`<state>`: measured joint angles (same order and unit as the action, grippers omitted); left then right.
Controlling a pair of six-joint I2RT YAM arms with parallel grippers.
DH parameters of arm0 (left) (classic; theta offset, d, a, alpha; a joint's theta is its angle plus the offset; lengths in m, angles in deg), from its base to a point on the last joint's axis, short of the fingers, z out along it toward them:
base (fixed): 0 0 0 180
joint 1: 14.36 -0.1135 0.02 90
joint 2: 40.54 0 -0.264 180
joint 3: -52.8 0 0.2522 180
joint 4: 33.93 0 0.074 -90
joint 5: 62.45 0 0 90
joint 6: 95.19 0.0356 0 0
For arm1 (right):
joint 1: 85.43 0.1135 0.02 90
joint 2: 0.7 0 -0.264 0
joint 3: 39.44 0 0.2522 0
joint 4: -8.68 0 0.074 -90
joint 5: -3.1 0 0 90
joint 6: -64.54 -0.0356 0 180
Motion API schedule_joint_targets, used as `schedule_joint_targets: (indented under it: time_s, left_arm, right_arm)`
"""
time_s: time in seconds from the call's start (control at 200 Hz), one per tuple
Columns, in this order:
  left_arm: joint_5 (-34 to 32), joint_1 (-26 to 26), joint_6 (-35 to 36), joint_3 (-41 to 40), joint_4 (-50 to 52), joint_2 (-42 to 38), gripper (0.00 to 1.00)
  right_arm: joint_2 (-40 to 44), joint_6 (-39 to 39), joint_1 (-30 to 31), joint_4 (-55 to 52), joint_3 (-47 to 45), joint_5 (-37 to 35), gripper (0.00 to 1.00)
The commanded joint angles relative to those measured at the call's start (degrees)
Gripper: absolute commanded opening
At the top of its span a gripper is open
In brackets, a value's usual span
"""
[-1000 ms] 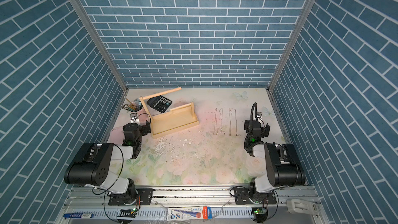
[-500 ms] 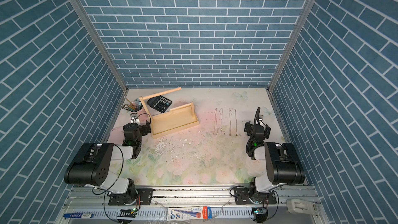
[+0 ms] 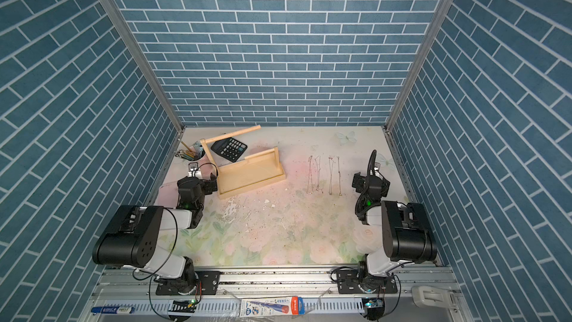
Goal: Take the necklace off the jewelry display stand
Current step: Reset both arms
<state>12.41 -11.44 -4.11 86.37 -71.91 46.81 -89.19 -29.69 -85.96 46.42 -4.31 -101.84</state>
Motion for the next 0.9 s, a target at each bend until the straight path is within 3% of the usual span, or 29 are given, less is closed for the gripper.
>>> schedule_joint_targets:
  time_s: [0.0,0.895]
  left_arm:
    - [0.2,0.3,0.8,1.2,-0.1,0.2,0.99]
    - [0.2,0.4,0.8,1.2,-0.1,0.1,0.99]
  right_arm:
    - [0.3,-0.6,0.3,0.4,-0.1,0.3,0.99]
    - [0.3,-0.4,0.3,0.4,-0.1,0.7,0.99]
